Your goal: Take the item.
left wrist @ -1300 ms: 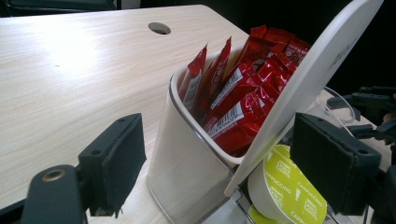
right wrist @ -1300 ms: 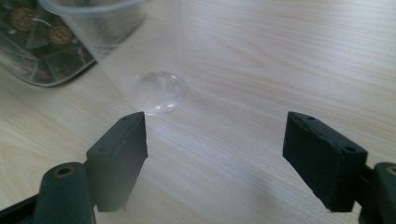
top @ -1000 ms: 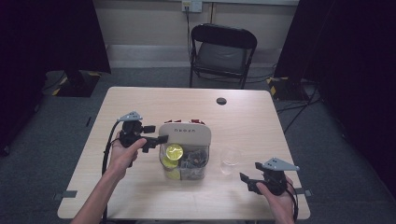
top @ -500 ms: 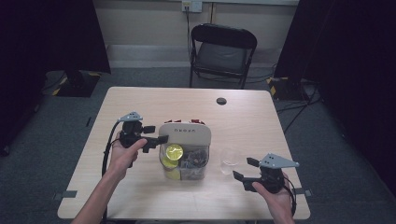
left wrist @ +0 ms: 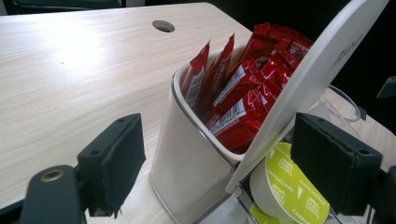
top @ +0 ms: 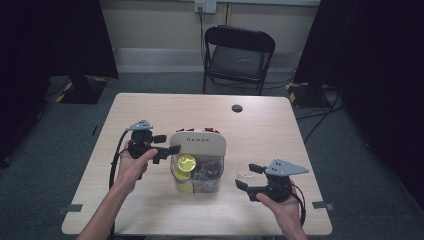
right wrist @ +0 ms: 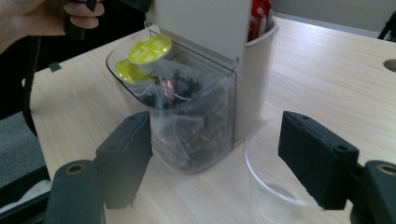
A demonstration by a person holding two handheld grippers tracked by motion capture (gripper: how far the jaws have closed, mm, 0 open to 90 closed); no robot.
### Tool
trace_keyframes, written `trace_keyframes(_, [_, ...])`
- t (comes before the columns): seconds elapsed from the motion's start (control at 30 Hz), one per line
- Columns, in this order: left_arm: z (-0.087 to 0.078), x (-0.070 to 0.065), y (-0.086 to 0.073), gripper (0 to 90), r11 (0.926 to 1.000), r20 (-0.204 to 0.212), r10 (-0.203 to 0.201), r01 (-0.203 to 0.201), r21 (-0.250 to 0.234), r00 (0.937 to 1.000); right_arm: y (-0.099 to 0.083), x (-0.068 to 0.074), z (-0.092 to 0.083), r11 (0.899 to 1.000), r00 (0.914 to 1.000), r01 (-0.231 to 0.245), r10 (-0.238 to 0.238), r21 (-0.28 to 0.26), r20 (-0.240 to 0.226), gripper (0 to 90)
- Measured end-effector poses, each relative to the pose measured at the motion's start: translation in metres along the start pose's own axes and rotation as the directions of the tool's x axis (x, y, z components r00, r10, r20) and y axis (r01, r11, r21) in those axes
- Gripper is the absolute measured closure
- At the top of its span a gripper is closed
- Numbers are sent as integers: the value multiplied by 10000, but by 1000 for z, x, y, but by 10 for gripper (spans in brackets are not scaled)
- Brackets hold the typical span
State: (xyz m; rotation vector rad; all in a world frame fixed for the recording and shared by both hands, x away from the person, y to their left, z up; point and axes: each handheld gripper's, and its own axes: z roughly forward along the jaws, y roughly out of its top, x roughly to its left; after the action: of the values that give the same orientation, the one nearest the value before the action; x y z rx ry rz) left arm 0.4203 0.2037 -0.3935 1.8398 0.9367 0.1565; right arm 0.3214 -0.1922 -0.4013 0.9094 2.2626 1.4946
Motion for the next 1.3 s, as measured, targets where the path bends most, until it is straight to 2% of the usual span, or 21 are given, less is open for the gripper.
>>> trace_keyframes(0.27, [0,0,0,175,10000,-26,36,-36,40,10000,13,3,18,9999,9980,158,-162,-56,-616,325])
trace_keyframes(0.53, [0,1,0,174,10000,30,-16,16,-12,10000,27,4,33,9997,9946,233,-236,-42,-1007,348])
trace_keyframes(0.77, [0,0,0,176,10000,-52,61,-61,57,10000,38,5,52,9999,9909,159,-158,-6,-1339,402])
trace_keyframes(0.97, [0,0,0,175,10000,-67,66,-65,65,10000,46,8,70,9989,9855,207,-133,426,-1689,446])
trace_keyframes(1.3, [0,0,-1,176,10000,-70,52,-52,55,10000,42,11,92,9954,9810,325,-144,907,-1936,497])
